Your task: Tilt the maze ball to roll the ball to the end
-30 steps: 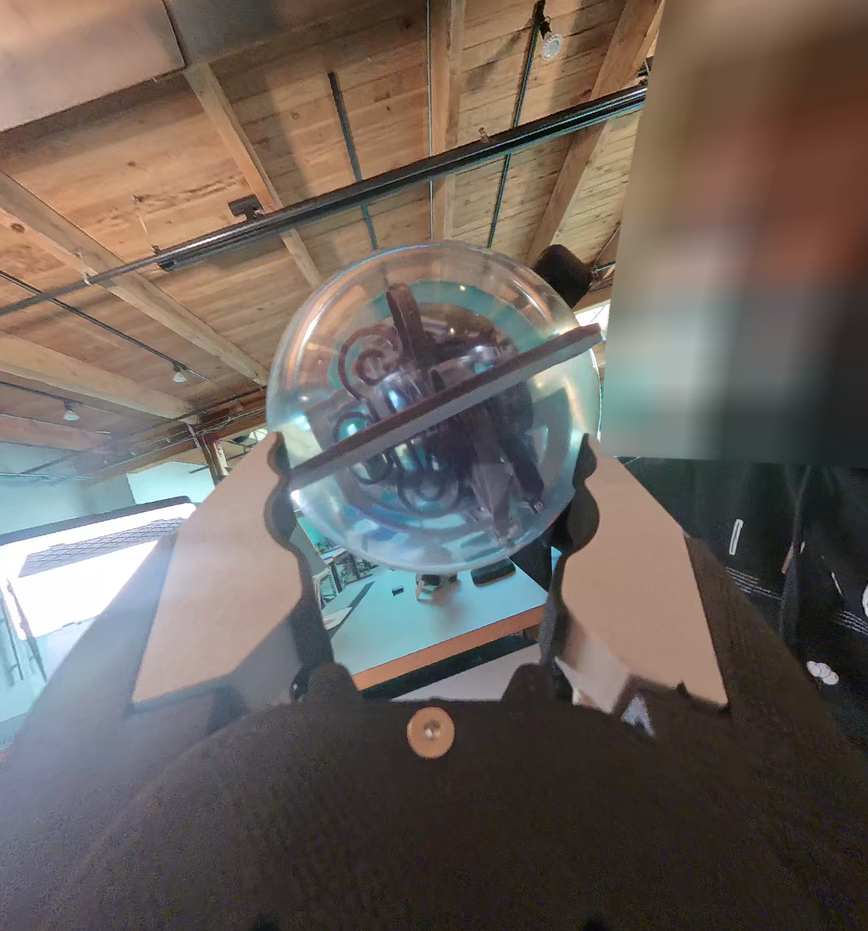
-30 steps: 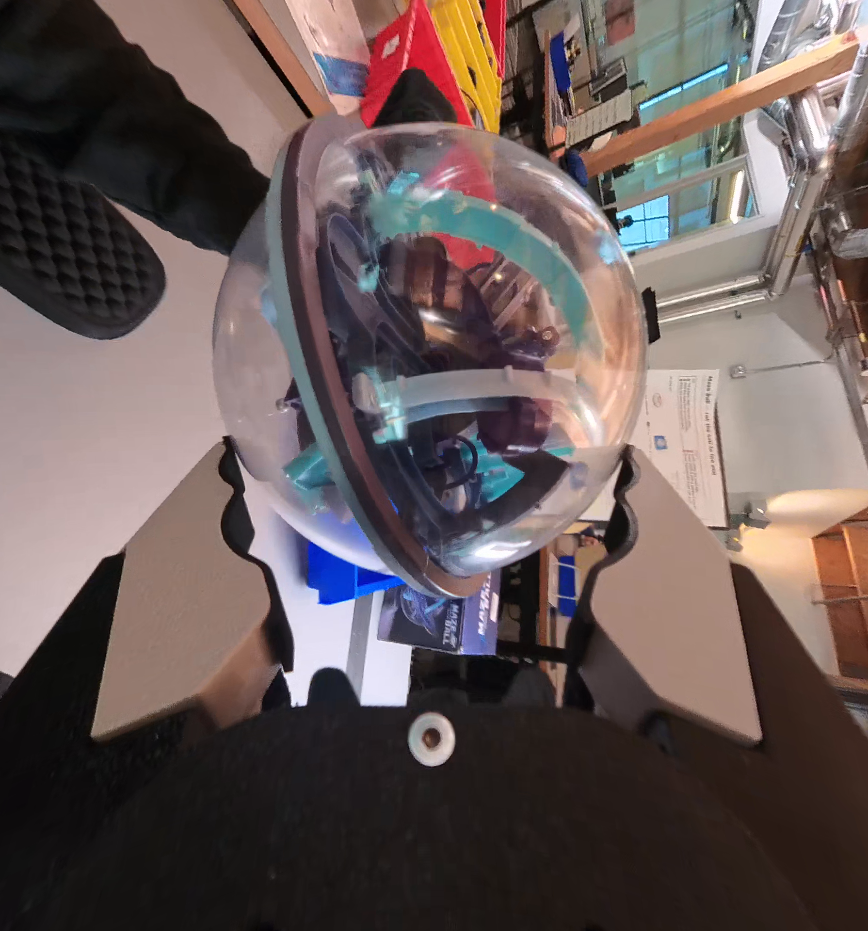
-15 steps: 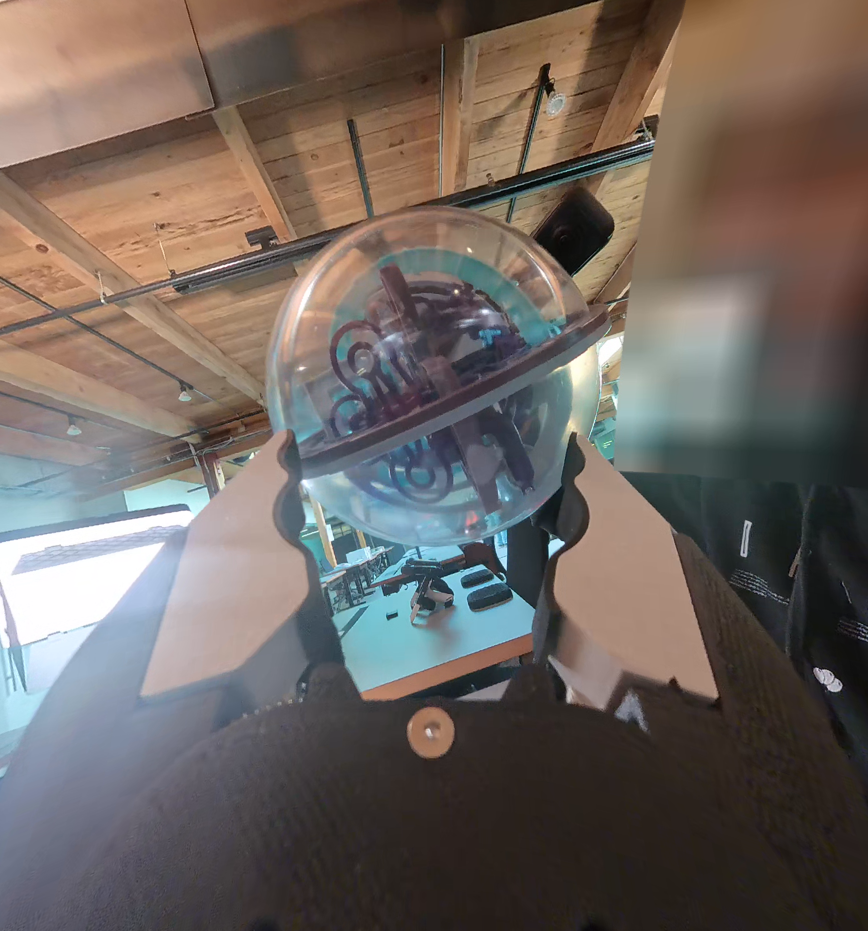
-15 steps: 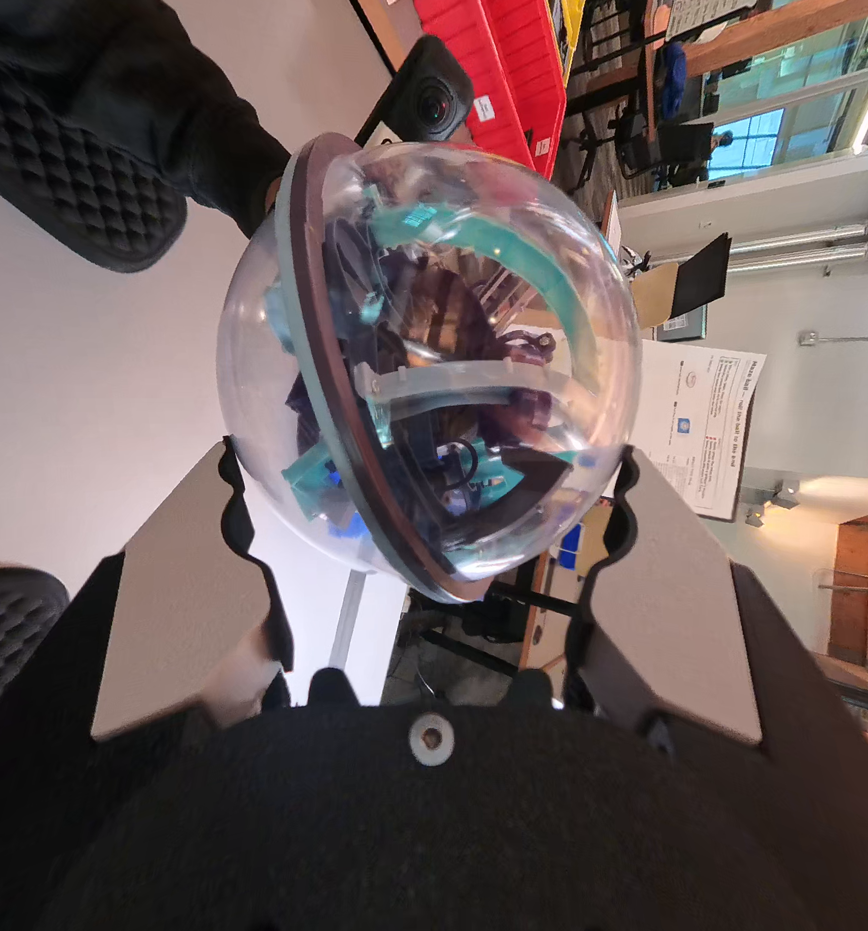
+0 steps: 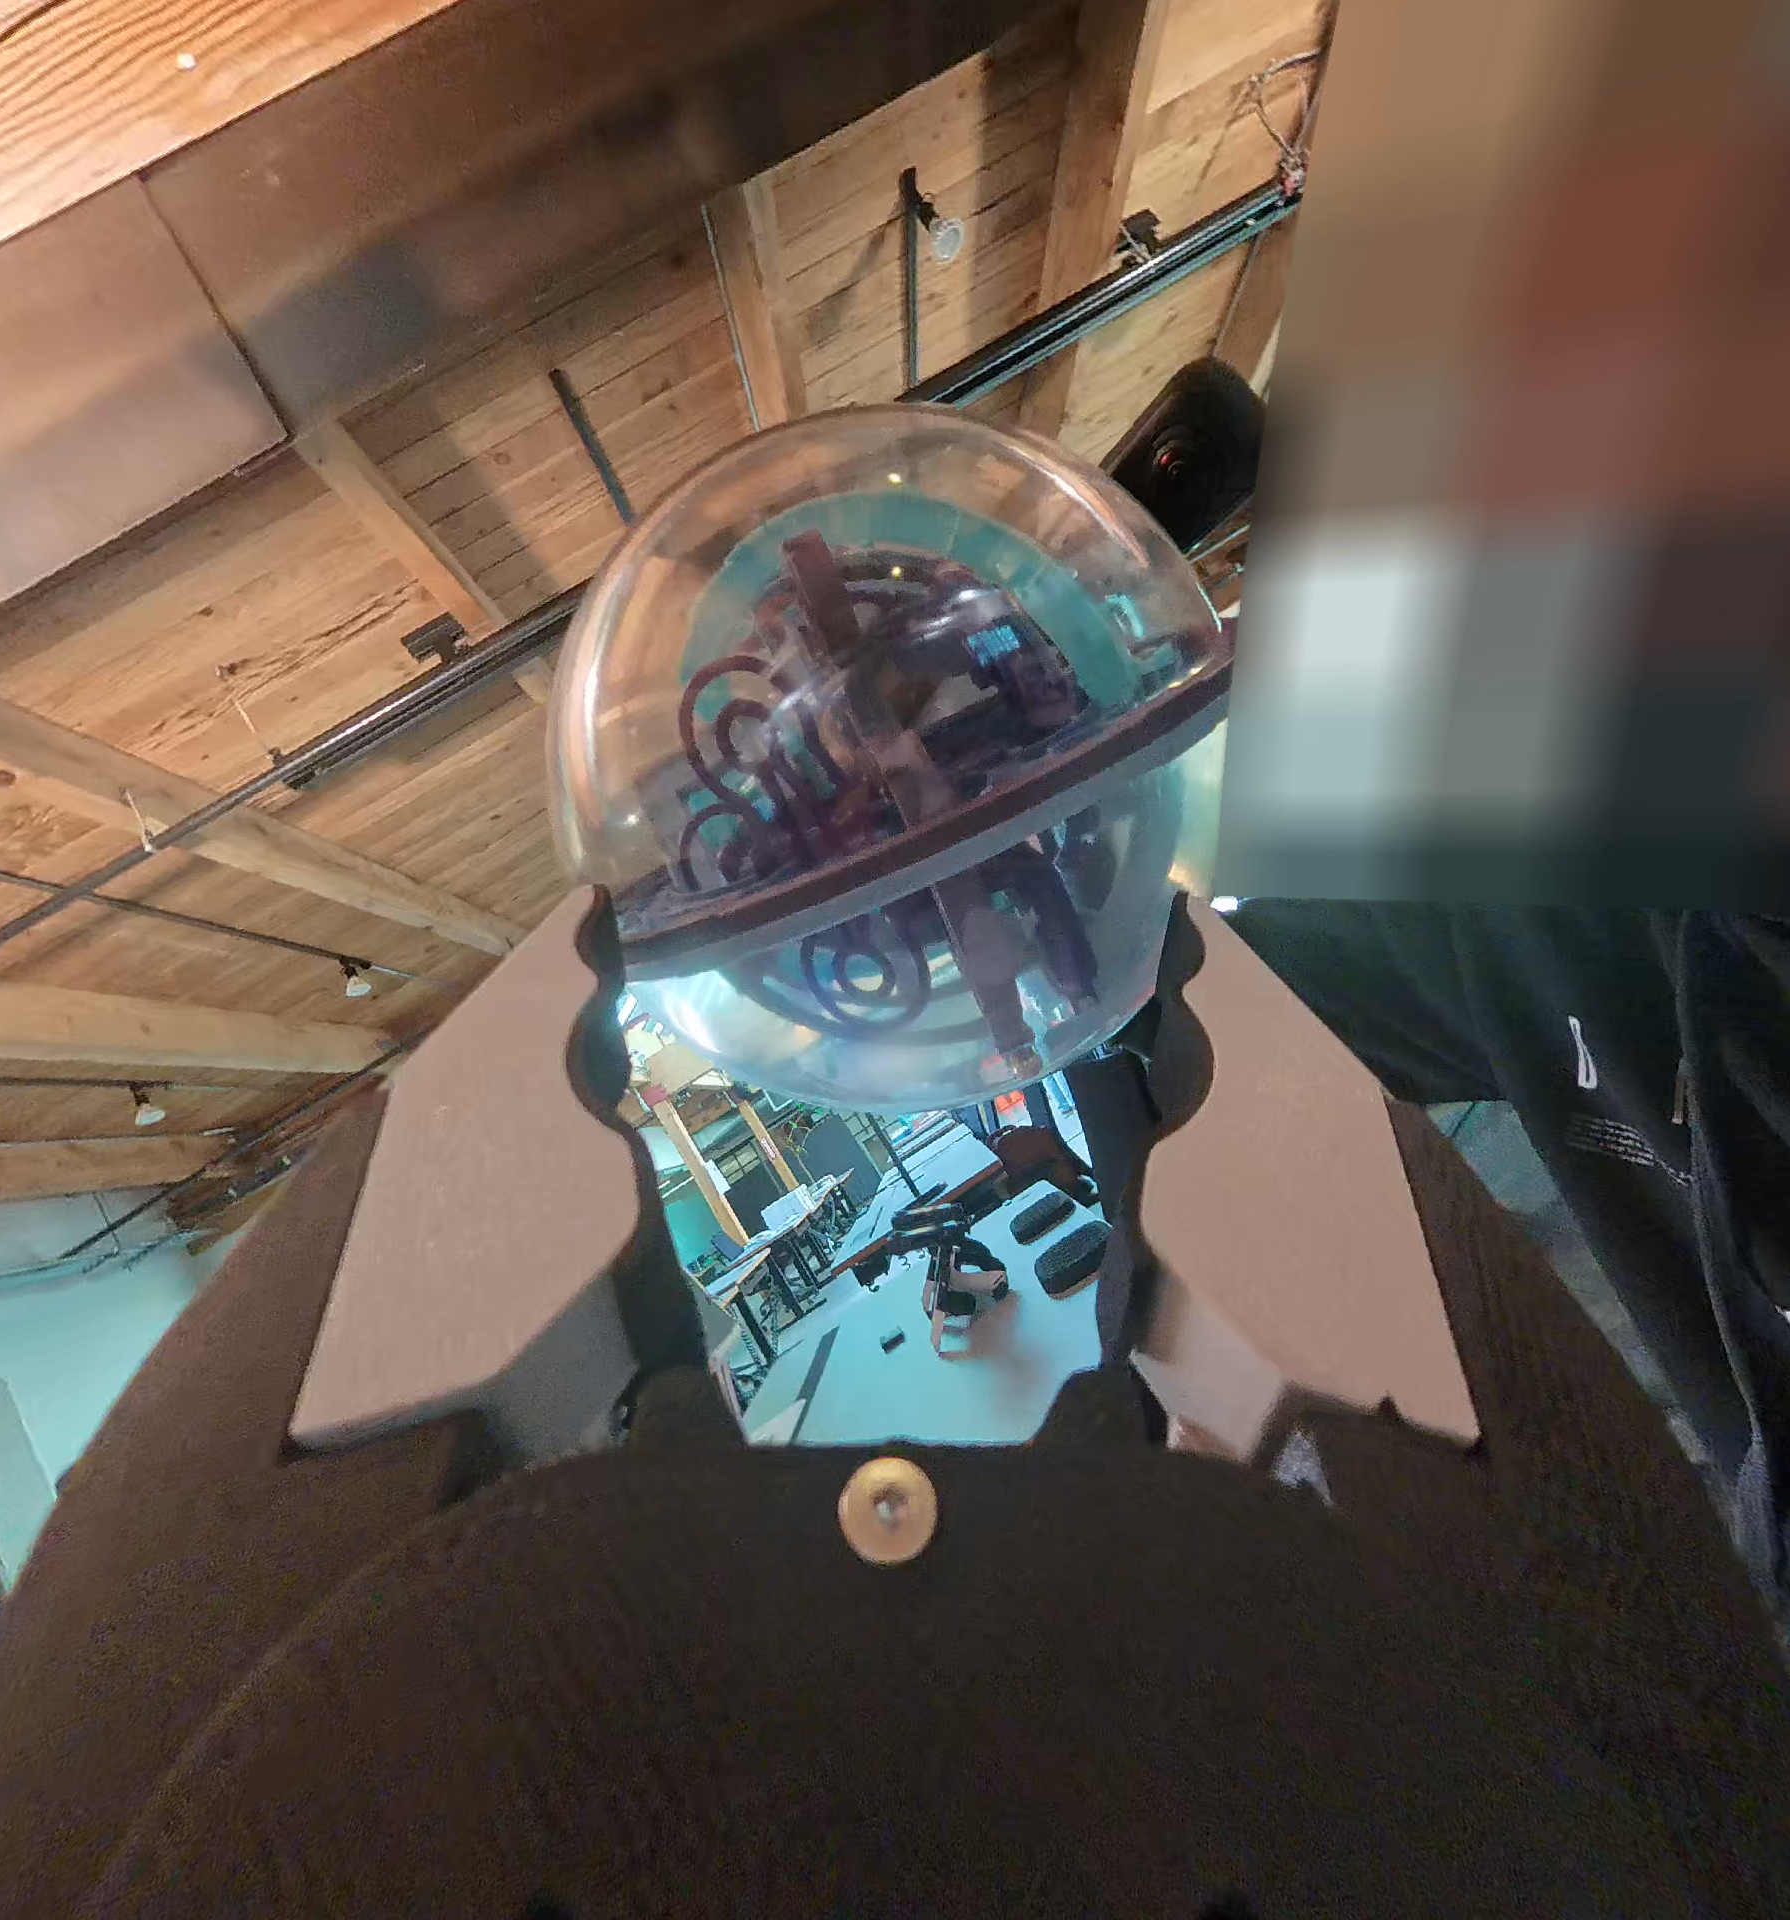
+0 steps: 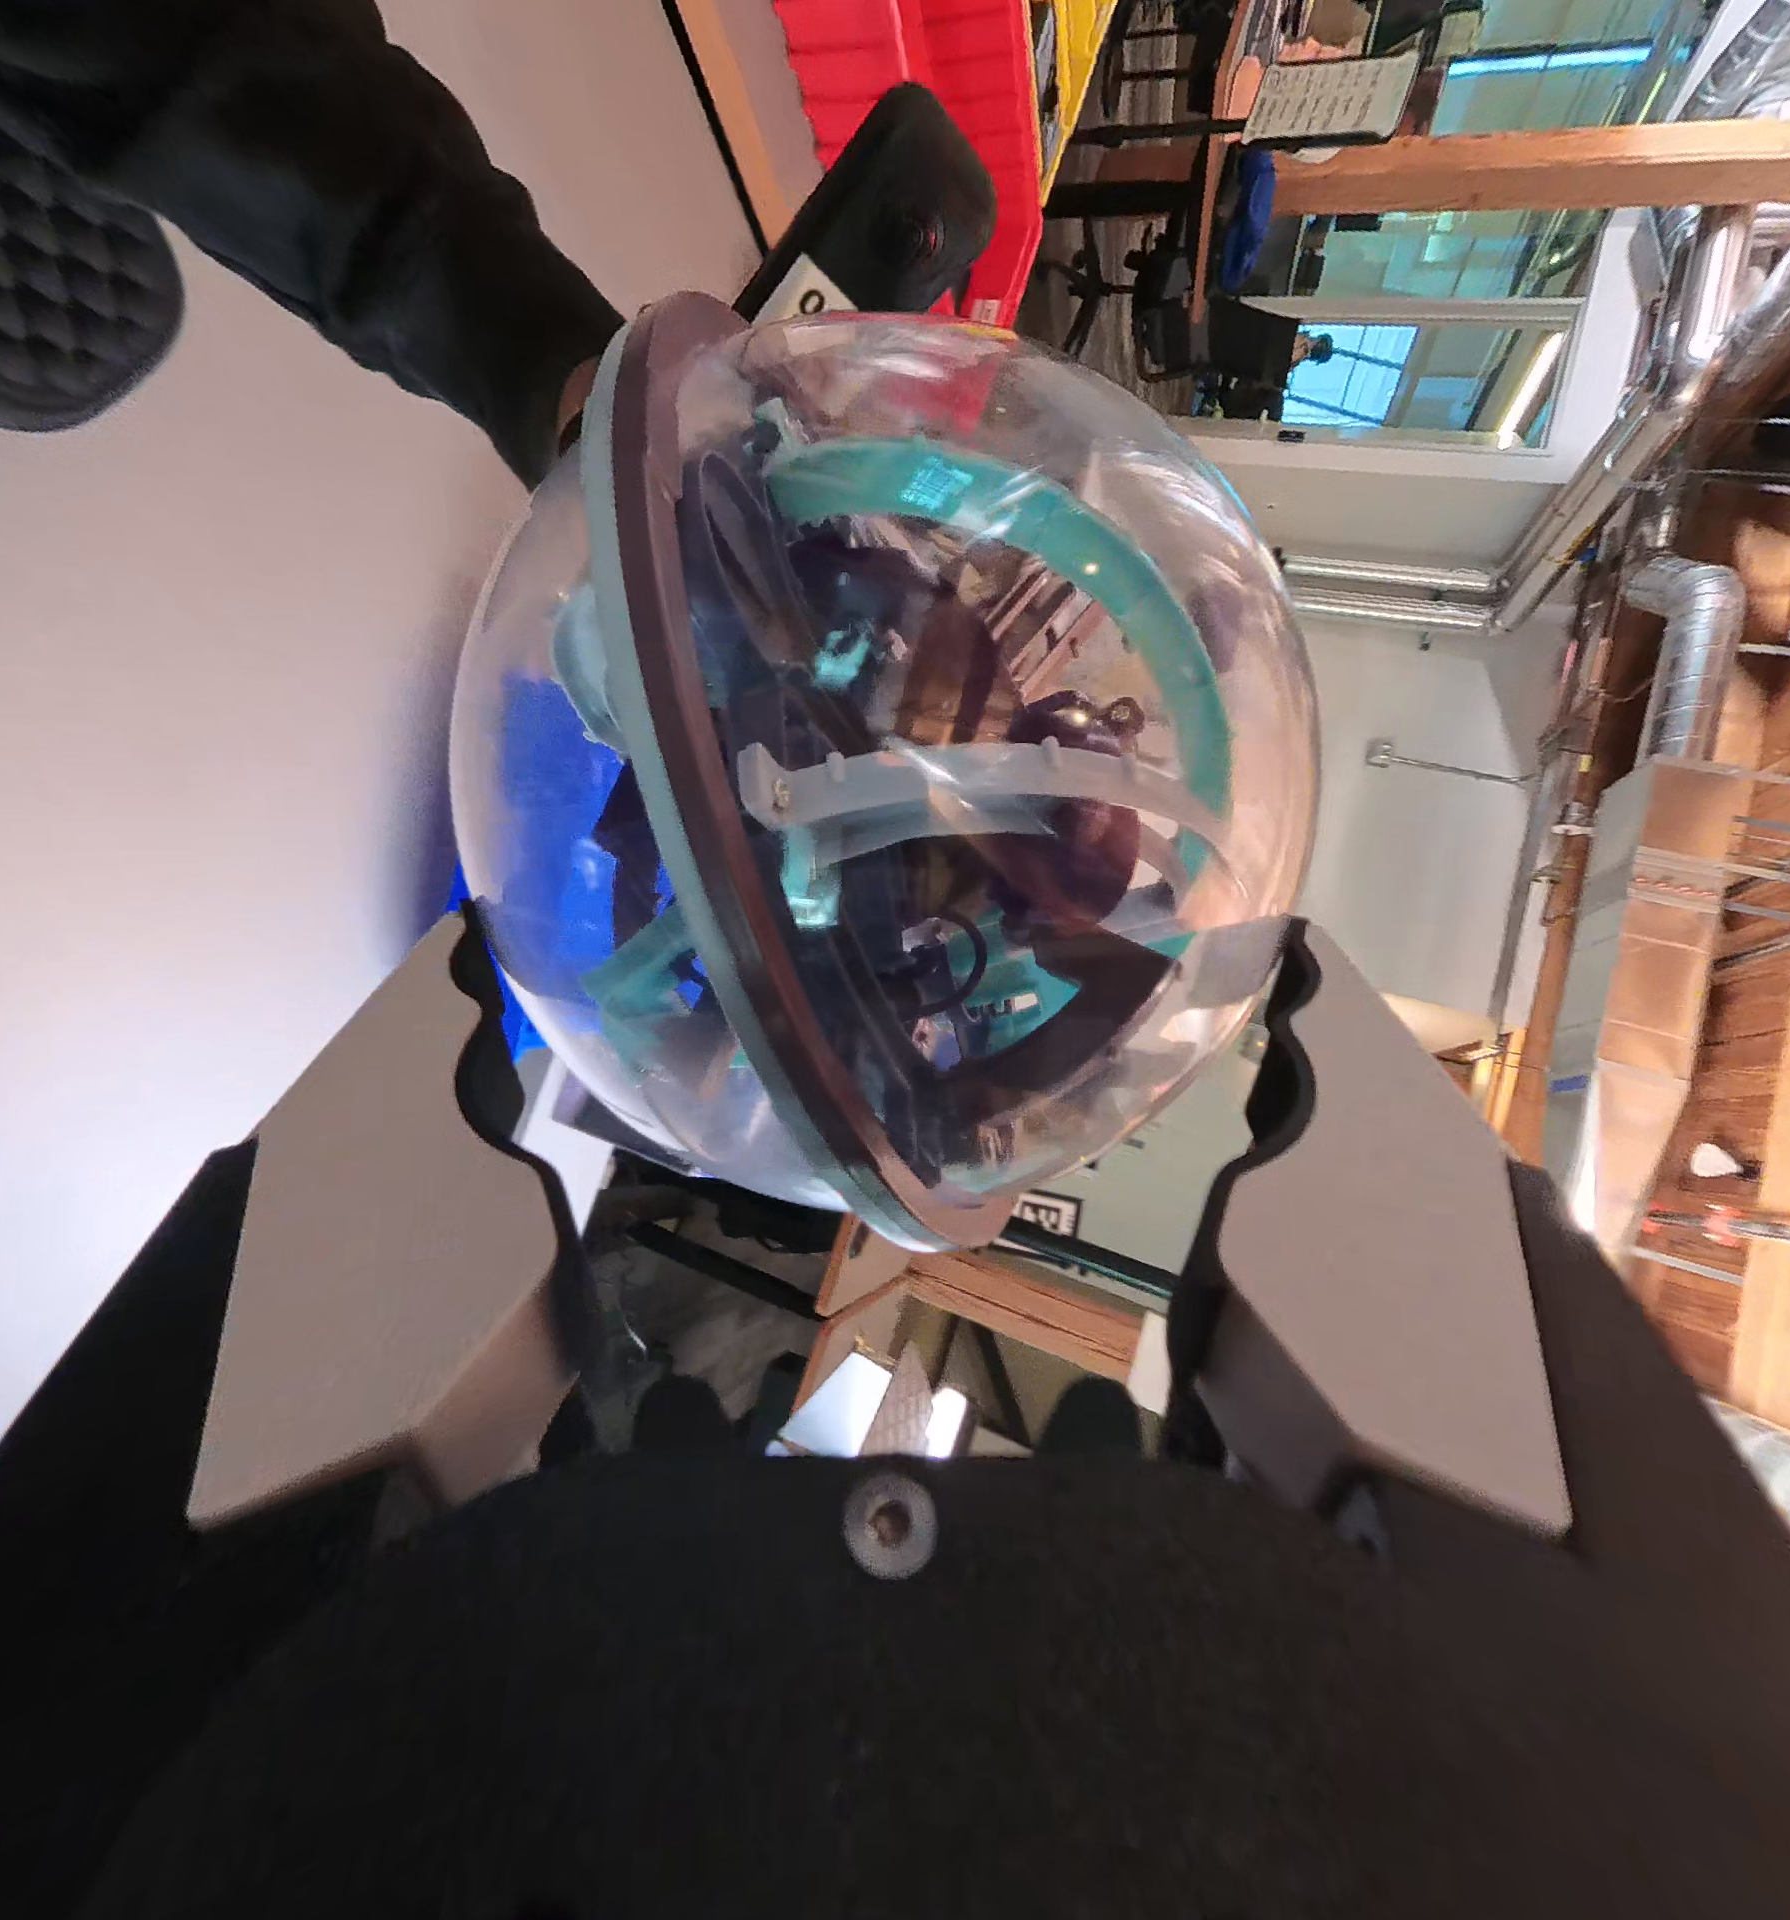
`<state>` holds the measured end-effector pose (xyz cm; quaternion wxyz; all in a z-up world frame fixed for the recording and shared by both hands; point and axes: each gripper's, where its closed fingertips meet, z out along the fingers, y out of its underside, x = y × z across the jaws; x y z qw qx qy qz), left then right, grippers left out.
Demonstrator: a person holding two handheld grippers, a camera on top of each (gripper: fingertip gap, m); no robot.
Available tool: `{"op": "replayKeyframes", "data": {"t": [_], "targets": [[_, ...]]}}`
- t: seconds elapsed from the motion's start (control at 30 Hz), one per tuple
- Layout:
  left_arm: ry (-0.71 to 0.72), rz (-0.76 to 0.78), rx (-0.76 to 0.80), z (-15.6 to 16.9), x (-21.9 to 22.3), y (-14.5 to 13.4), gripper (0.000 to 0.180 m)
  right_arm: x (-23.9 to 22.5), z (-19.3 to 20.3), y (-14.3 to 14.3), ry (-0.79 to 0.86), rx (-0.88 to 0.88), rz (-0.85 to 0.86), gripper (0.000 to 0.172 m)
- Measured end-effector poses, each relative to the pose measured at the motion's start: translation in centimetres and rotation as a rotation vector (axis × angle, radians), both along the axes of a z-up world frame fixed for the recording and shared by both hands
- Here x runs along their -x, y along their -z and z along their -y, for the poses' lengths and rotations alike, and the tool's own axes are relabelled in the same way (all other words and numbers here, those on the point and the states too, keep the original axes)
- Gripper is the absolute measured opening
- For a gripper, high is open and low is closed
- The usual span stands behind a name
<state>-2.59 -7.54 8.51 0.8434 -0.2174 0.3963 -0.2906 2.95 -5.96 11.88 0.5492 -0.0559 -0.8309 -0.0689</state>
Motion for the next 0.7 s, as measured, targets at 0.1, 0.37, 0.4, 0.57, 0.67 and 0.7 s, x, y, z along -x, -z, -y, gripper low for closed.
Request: {"op": "replayKeyframes", "data": {"t": [0.1,0.37,0.4,0.57,0.67,0.7], "targets": [[-0.024,-0.044,-0.043,1.2,0.1,-1.8,0.102,-0.1,0.9,-1.5,-0.011,-0.037,-0.065,0.142],[-0.148,-0.200,0.003,4.2,0.0,-6.4,0.101,-0.3,1.7,-4.1,-0.110,0.100,-0.312,0.141],[-0.167,-0.219,0.013,4.5,0.0,-6.9,0.101,-0.3,1.6,-4.2,-0.125,0.128,-0.345,0.141],[-0.251,-0.288,0.014,5.0,-0.6,-7.9,0.100,-0.1,0.7,-4.0,-0.196,0.198,-0.466,0.141],[-0.261,-0.318,-0.015,5.0,-1.0,-8.1,0.100,-0.4,0.4,-4.0,-0.219,0.176,-0.509,0.141],[-0.258,-0.326,-0.030,4.9,-1.1,-8.2,0.100,-0.6,0.5,-4.2,-0.221,0.156,-0.516,0.141]]}}
